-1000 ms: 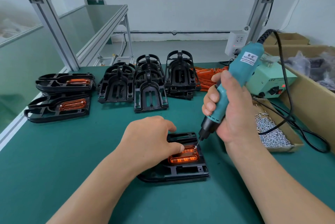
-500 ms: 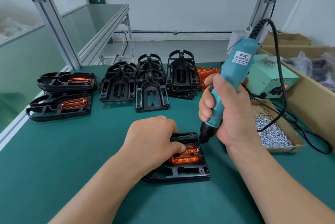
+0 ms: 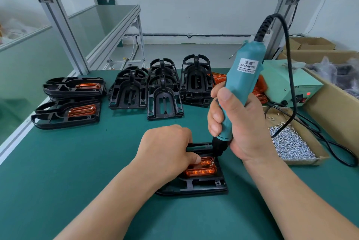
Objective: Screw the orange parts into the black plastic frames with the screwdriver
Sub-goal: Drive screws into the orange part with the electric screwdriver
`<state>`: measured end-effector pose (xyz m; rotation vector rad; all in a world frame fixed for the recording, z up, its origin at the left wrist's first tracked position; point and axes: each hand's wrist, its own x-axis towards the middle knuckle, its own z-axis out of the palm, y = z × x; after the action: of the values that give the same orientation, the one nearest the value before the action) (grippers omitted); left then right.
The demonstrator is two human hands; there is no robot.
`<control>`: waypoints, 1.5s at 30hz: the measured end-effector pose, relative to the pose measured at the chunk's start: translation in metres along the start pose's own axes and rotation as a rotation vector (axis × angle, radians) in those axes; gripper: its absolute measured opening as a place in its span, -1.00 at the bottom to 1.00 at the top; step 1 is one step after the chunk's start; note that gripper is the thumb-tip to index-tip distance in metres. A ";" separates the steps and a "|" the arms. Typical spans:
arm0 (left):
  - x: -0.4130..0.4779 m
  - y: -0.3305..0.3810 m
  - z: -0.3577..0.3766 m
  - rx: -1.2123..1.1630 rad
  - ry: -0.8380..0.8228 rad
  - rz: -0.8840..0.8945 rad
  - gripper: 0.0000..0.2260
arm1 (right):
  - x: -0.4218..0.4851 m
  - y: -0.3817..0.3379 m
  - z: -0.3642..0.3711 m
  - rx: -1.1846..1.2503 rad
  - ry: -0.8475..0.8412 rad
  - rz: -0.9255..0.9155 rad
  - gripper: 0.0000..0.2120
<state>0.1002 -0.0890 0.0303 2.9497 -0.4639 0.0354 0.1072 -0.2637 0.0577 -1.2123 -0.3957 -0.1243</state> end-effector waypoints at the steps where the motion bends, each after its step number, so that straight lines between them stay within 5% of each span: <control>1: 0.000 0.000 0.000 -0.001 -0.001 0.000 -0.58 | 0.000 0.000 0.000 -0.004 -0.001 -0.002 -0.53; 5: 0.000 0.001 -0.001 -0.001 -0.006 -0.004 -0.59 | -0.001 0.002 -0.001 -0.046 -0.011 -0.009 -0.74; 16: -0.001 0.001 0.000 0.000 -0.017 -0.002 -0.60 | -0.003 0.002 0.003 -0.049 -0.210 0.009 -0.89; 21: 0.000 0.002 -0.003 0.006 -0.019 -0.002 -0.62 | -0.007 0.002 -0.002 0.013 -0.144 -0.034 -0.60; 29: -0.002 0.004 -0.006 -0.007 -0.017 0.017 -0.62 | -0.007 -0.003 -0.001 0.020 -0.122 -0.169 -0.59; 35: -0.004 -0.005 -0.007 -0.083 -0.041 0.039 -0.57 | 0.003 -0.001 -0.017 0.249 0.091 -0.102 -0.55; 39: -0.002 -0.014 -0.013 -0.431 0.028 -0.005 -0.72 | 0.009 0.000 -0.027 0.343 0.180 -0.087 -0.55; 45: 0.007 -0.021 -0.022 -1.515 -0.093 -0.273 -0.71 | 0.010 0.007 -0.030 0.415 0.277 -0.048 -0.71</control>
<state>0.1137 -0.0678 0.0495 1.4840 -0.0018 -0.3274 0.1257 -0.2874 0.0461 -0.7630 -0.1944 -0.2363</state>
